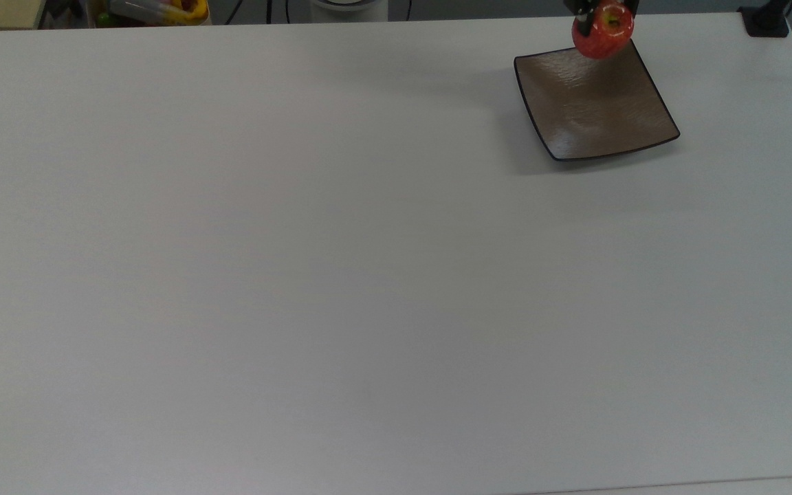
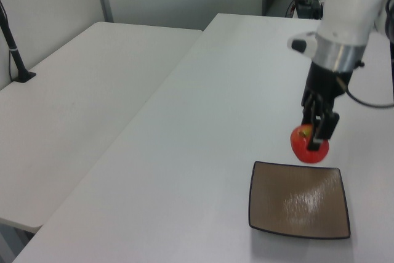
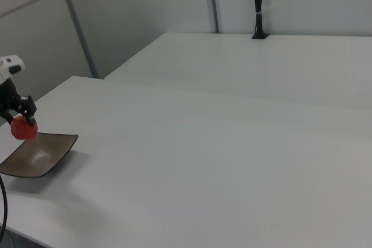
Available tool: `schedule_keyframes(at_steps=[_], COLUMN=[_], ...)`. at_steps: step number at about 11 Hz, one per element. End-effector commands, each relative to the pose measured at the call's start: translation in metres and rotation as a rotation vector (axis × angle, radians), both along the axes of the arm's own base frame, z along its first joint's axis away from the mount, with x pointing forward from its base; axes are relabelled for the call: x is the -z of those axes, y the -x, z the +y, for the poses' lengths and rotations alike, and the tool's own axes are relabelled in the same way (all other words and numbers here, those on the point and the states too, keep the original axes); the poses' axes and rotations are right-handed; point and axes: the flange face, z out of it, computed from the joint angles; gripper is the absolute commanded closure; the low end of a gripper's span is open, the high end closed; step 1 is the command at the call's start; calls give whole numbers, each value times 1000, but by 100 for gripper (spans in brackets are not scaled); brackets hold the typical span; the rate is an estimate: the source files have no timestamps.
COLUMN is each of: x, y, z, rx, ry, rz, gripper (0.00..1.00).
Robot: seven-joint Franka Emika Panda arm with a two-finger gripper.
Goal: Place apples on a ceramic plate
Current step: 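Lower the apple onto the plate and open the gripper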
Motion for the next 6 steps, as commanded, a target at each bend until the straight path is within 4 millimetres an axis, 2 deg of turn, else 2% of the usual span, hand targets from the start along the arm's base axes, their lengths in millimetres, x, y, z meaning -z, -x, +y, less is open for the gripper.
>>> schedule_keyframes(at_steps=[1, 2, 6], x=[53, 69, 110], y=[9, 12, 3], z=[-2, 5, 11], rx=[-36, -55, -95], ry=[-43, -49, -55], rz=[-30, -36, -84], gripper=[79, 79, 79])
